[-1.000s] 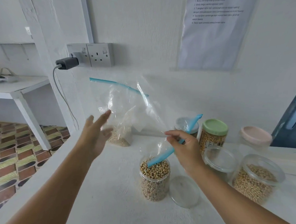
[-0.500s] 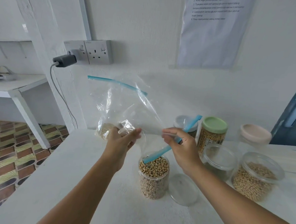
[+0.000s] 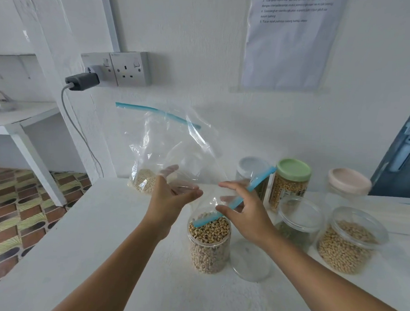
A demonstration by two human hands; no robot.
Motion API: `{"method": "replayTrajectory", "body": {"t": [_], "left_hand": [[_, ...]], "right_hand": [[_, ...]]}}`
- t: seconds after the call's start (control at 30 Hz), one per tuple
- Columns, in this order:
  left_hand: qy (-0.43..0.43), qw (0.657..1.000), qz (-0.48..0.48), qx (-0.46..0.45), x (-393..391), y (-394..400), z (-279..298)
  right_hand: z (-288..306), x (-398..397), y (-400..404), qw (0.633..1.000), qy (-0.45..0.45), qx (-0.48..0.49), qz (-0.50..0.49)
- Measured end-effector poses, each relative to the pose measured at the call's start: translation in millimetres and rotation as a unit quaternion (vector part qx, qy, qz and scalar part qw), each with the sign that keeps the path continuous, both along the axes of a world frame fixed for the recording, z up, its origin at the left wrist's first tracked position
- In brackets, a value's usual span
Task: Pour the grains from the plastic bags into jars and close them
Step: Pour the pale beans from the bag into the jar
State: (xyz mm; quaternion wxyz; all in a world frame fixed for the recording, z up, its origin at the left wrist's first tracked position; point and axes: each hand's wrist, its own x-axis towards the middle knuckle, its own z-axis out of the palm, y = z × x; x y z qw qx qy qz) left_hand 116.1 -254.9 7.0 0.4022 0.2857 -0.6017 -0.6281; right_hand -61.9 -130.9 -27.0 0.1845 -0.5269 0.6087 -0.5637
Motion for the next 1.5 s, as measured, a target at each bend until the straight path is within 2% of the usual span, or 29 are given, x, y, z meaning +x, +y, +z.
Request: {"method": "replayTrajectory", "body": {"t": [0.17,0.37,0.5,0.67,0.8,0.9,1.1,1.37,1.5], "left_hand": [[-0.006,1.000,-0.005,-0.013,-1,7,3],[-0.050,0.993,-0.089,-0.057,6,11,3],[-0.074,0.996,-0.022,-0.053,4,12,2],[-0.098,0.990,0.025,-0.094,-1,8,-2],[-0.109,0.988,-0.017,-0.110,2,7,-1],[-0.096,0.990,-0.061,-0.089,6,5,1],[-0.085,0.985,0.014,-0.147,6,8,3],[-0.096,0.988,-0.064,-0.107,8,9,3],[-0.106,0.983,-0.030,-0.145,8,9,3]], "right_hand": [[5,4,2,0.999,0.023,-0.017,-0.039],[4,5,-2,0.995,0.040,-0.044,-0.075],[6,8,-3,0.998,0.022,-0.040,-0.046],[7,8,-4,0.999,0.012,-0.038,-0.024],[5,8,-1,0.999,0.009,-0.029,-0.018],[5,6,0,1.000,0.011,-0.023,-0.013],[2,4,0,0.998,0.051,-0.015,-0.031],[2,7,-4,0.997,0.036,-0.024,-0.066],[5,11,1,0.998,0.021,-0.016,-0.050]]}}
